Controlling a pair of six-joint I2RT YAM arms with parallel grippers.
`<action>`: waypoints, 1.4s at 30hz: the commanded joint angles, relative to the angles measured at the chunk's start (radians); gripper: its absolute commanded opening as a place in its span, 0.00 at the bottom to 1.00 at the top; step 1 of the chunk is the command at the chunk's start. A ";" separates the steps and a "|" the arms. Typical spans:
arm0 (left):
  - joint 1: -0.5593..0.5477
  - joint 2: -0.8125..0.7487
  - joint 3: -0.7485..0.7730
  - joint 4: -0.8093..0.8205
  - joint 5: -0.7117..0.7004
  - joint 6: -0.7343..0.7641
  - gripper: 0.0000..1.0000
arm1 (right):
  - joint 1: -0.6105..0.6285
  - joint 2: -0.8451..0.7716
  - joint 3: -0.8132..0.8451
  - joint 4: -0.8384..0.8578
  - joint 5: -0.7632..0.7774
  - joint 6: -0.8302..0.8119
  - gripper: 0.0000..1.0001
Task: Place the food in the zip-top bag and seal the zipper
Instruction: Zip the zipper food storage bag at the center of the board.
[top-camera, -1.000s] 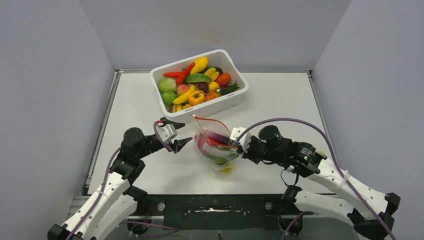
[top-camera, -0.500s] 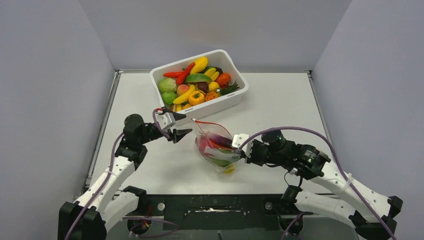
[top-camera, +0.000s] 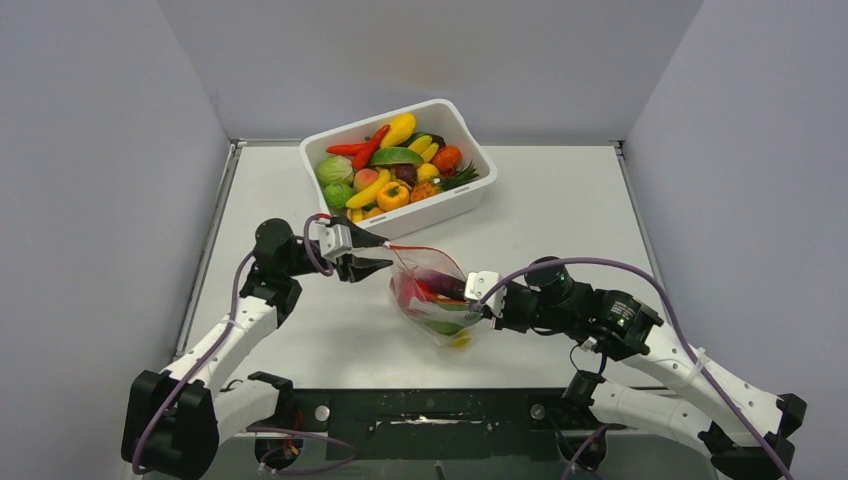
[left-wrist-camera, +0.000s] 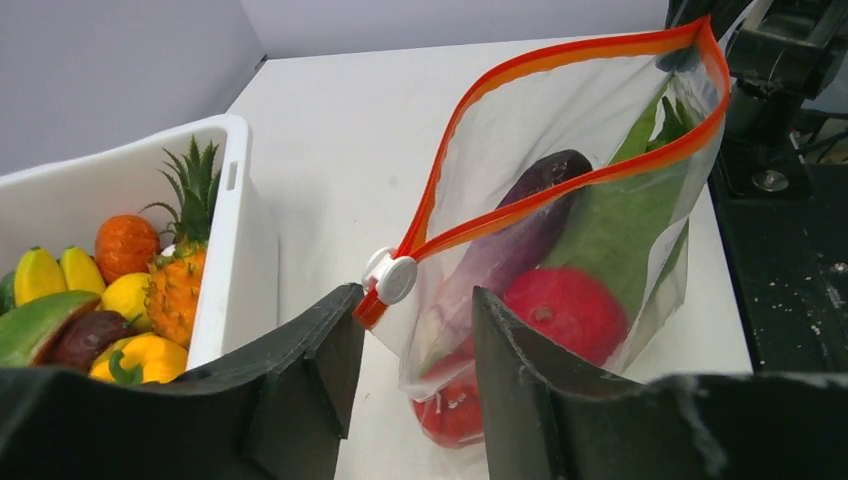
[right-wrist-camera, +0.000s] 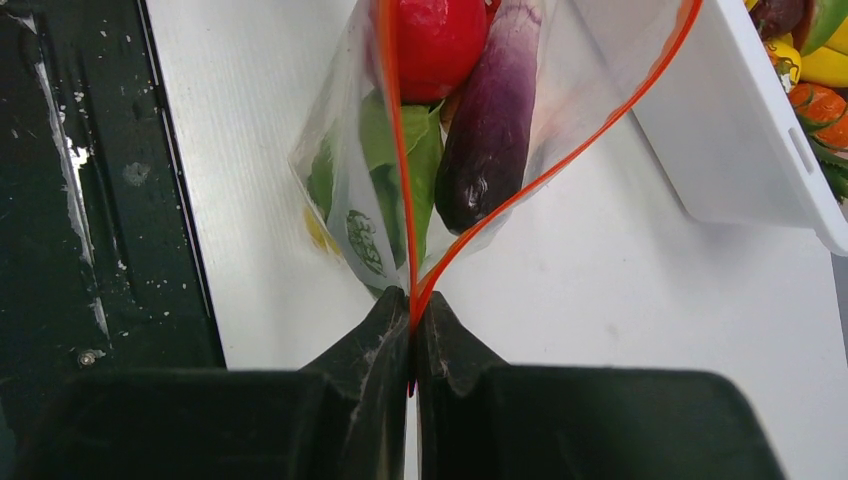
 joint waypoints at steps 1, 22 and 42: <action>0.004 -0.011 0.033 0.066 0.054 0.005 0.27 | 0.004 -0.023 0.006 0.060 -0.002 -0.007 0.00; 0.016 -0.233 -0.116 0.130 -0.099 -0.179 0.00 | 0.003 0.101 0.135 0.440 0.052 0.167 0.44; 0.015 -0.318 -0.170 0.116 -0.095 -0.222 0.00 | 0.025 0.530 0.375 0.573 -0.264 -0.060 0.37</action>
